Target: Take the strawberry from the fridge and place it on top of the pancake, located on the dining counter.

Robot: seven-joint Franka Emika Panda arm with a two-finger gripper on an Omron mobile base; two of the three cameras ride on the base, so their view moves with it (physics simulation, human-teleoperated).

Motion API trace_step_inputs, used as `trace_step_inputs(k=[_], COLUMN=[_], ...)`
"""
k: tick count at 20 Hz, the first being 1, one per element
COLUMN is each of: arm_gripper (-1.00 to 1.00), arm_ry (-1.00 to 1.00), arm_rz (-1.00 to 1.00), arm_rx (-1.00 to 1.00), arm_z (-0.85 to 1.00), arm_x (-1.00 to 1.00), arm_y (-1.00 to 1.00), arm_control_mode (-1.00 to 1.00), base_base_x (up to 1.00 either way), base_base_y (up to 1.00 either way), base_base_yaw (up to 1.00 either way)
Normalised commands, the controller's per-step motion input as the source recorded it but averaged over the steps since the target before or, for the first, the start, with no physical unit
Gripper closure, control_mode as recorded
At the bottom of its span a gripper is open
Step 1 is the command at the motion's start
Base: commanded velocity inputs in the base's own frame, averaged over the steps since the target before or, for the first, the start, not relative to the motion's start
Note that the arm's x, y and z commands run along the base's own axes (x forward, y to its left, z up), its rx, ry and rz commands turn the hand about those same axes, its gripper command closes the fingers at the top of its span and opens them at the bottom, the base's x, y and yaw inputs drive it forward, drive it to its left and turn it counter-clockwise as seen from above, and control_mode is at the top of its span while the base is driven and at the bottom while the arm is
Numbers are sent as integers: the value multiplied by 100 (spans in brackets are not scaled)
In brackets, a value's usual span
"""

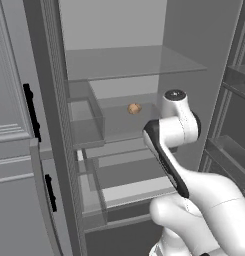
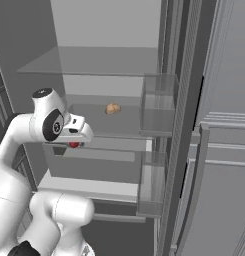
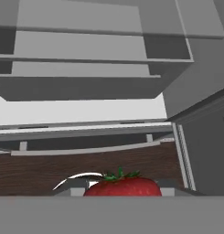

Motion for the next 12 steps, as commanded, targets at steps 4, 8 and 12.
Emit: trace_step_inputs(k=[4,8,12], arm_gripper=[100,100,100], arm_ry=[3,0,0], arm_rz=[0,0,0], arm_rx=[8,0,0], arm_z=[2,0,0], arm_x=[-16,0,0], arm_y=[-10,0,0], arm_control_mode=[-100,-100,-100], base_base_x=[0,0,0], base_base_y=[0,0,0], base_base_yaw=[0,0,0])
